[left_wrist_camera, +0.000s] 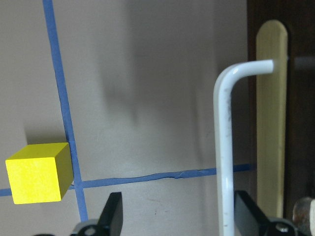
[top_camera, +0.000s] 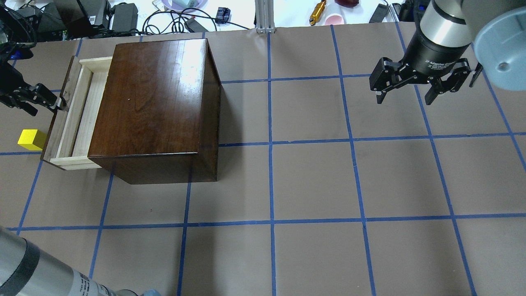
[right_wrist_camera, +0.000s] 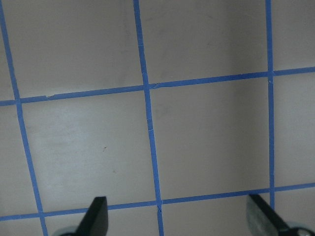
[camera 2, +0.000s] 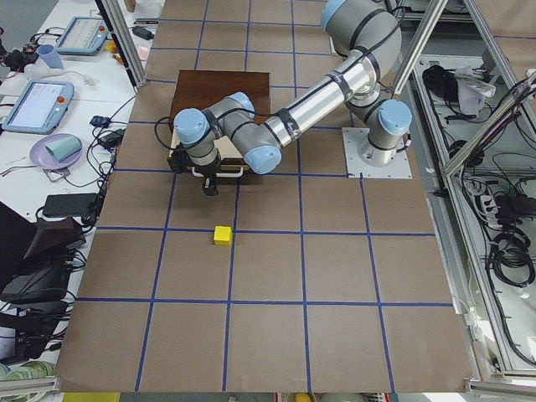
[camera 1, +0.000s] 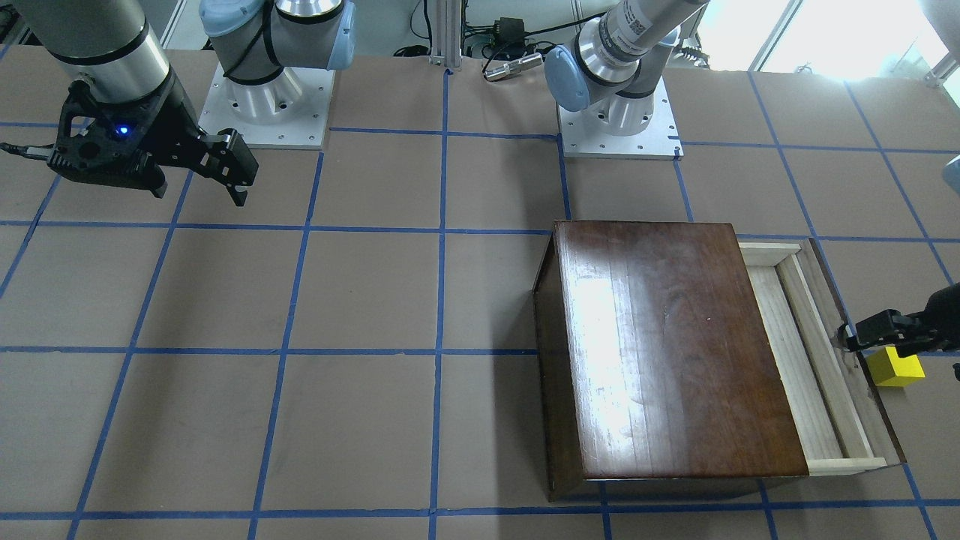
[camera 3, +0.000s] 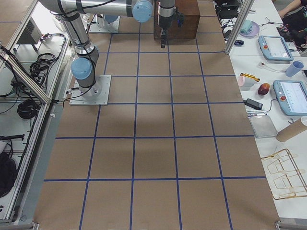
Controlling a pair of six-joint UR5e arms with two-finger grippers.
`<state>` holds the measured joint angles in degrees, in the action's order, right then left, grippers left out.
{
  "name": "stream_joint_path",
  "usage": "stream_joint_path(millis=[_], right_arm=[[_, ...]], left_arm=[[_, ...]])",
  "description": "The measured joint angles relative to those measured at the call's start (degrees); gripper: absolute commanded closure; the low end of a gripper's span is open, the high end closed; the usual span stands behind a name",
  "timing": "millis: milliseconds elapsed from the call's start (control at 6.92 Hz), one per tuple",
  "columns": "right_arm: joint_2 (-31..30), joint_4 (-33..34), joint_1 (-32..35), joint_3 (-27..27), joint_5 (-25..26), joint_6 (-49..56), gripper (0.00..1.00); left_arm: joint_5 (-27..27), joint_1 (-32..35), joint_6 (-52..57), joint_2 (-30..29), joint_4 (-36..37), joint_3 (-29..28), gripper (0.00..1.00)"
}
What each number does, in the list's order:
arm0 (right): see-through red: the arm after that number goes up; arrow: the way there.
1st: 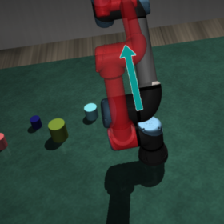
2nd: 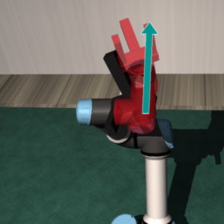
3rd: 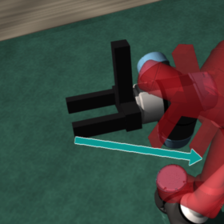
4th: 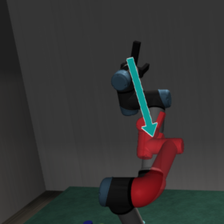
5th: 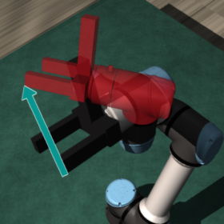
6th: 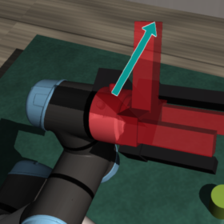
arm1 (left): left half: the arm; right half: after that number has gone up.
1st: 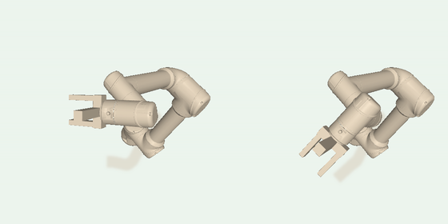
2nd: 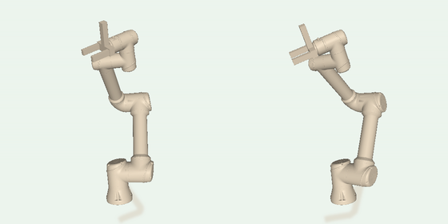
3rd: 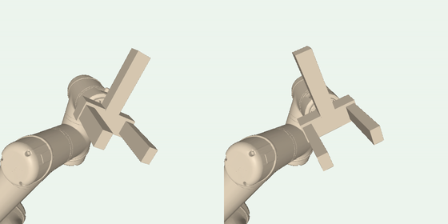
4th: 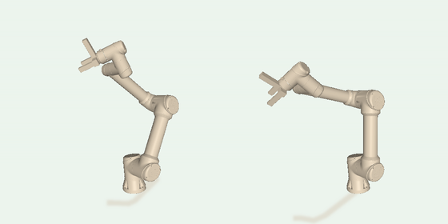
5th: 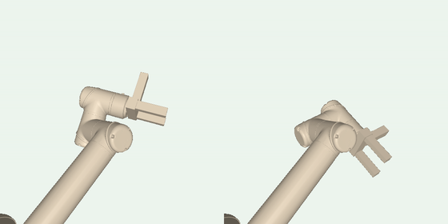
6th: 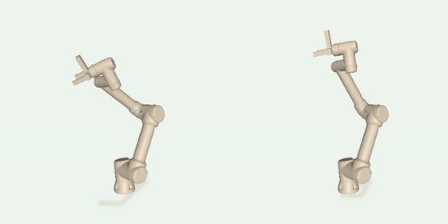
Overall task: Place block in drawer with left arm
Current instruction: 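Release the handle and move the left gripper toward the yellow cube, then lower the left gripper over the yellow cube and grasp it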
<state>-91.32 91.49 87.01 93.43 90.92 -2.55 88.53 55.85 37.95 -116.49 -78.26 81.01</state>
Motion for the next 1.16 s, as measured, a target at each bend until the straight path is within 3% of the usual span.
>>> stream_joint_path(millis=[434, 1156], right_arm=[[0.00, 0.00, 0.00, 0.00, -0.04, 0.00, 0.00], [0.00, 0.00, 0.00, 0.00, -0.04, 0.00, 0.00]], left_arm=[[0.39, -1.49, -0.02, 0.63, -1.29, -2.29, 0.15], [4.40, -4.88, 0.90, -6.00, 1.52, -4.77, 0.15]])
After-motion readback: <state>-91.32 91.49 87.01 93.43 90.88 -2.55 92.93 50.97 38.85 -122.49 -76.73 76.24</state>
